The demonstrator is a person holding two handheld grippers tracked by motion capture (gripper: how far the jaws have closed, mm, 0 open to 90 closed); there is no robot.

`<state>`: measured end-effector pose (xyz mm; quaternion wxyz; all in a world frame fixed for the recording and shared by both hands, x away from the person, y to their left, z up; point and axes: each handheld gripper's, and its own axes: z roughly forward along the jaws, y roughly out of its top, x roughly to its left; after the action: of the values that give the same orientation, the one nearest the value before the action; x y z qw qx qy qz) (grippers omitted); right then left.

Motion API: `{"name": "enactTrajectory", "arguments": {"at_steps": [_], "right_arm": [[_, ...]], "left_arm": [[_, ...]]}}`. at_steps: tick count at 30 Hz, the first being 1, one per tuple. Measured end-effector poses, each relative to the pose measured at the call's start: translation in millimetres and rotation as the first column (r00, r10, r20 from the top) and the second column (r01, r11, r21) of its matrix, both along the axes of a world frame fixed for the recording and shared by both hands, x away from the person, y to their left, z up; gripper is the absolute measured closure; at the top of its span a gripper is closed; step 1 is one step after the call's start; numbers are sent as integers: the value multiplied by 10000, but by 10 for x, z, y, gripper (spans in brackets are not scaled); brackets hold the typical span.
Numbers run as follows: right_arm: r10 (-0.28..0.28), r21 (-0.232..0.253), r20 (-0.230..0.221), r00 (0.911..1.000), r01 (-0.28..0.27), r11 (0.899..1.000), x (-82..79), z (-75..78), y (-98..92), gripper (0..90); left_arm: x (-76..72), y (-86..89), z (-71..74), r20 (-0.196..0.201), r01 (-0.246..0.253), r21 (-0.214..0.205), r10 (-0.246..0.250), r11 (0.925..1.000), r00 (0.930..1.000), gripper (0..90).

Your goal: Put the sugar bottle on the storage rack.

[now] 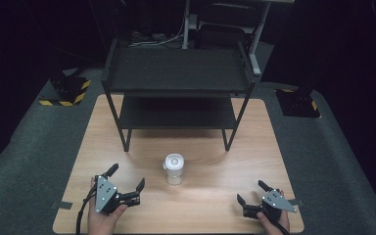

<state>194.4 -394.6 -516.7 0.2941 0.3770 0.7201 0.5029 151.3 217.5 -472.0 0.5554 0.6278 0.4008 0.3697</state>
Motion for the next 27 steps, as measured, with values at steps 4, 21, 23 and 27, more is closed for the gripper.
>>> {"name": "enactTrajectory", "arguments": {"at_steps": [4,21,23,27], "right_arm": [[-5,-2,-7,10000,5,10000,0,1,1,1],[3,34,46,10000,-4,10000,-5,-9,-5,1],[5,35,55,10000,-6,10000,-6,-10,-6,1],[-5,63,90,10000,4,10000,-11,-17,-8,1]], "left_arm": [[15,-134,-24,-29,46,-1,-46,10000,10000,6],[215,-802,-362,-863,-93,-17,91,10000,9962,6],[237,-846,-381,-949,-76,-34,73,10000,9955,6],[317,-1041,-466,-1070,-164,7,164,9999,9941,6]]}}
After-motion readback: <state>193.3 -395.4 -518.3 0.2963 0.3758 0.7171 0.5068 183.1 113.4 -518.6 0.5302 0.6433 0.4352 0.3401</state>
